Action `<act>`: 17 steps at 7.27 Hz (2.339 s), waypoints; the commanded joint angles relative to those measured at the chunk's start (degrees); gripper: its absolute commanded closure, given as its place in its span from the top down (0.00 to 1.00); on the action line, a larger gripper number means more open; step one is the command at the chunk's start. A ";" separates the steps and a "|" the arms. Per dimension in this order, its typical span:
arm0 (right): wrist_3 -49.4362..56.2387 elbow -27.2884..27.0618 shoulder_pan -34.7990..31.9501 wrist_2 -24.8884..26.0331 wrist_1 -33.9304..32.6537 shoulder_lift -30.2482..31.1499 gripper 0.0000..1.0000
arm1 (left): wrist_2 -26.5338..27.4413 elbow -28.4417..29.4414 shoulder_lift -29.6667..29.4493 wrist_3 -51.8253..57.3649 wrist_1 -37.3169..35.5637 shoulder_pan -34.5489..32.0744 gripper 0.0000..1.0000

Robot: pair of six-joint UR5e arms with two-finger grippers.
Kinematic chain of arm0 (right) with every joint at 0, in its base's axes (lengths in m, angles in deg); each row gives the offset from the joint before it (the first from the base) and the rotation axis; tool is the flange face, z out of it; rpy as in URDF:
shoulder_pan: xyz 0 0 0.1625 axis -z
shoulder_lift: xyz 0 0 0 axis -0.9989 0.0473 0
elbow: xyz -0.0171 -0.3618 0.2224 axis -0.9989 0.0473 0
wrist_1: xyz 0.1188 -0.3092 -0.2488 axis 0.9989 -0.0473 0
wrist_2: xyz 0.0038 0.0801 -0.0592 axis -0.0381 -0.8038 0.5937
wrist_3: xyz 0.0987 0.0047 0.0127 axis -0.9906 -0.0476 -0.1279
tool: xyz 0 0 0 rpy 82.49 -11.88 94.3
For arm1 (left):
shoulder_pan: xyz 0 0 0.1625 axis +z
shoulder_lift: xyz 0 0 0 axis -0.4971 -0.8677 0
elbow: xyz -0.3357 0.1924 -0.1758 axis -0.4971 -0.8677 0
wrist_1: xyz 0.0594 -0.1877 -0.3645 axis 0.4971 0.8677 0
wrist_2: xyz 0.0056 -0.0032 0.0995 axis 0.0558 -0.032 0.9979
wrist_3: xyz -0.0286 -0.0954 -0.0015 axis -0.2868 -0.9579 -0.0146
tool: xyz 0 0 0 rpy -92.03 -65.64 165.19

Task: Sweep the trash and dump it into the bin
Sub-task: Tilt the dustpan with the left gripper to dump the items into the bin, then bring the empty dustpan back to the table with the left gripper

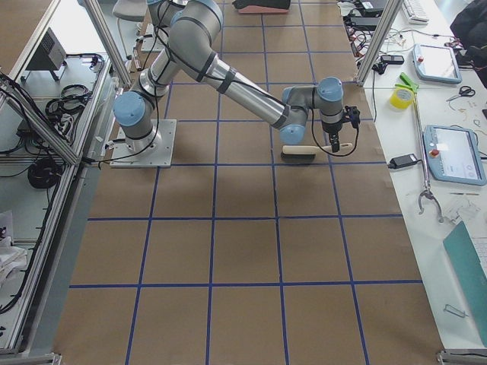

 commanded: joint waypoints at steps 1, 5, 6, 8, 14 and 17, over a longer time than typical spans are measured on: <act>0.17 0.33 -0.13 -0.05 1.09 3.10 0.97 | 0.40 0.07 0.69 2.46 -3.11 -1.16 0.00; -1.15 1.03 -9.34 -0.04 31.19 21.45 1.00 | 1.64 -0.28 2.71 11.75 -9.18 -4.07 0.00; -1.15 1.04 -12.14 -0.14 32.81 23.67 1.00 | 1.55 -0.80 3.06 13.62 -14.42 -4.07 0.00; -3.41 0.51 -16.81 0.04 39.82 31.12 1.00 | 1.72 -2.56 4.64 13.12 -14.13 -4.24 0.00; -4.14 -0.19 -16.04 2.93 53.04 35.38 1.00 | 12.54 -2.91 9.13 -22.00 15.12 -16.19 0.00; -4.05 -0.28 -15.95 3.11 53.13 35.29 1.00 | 8.85 -4.94 7.72 -44.91 22.77 -21.70 0.00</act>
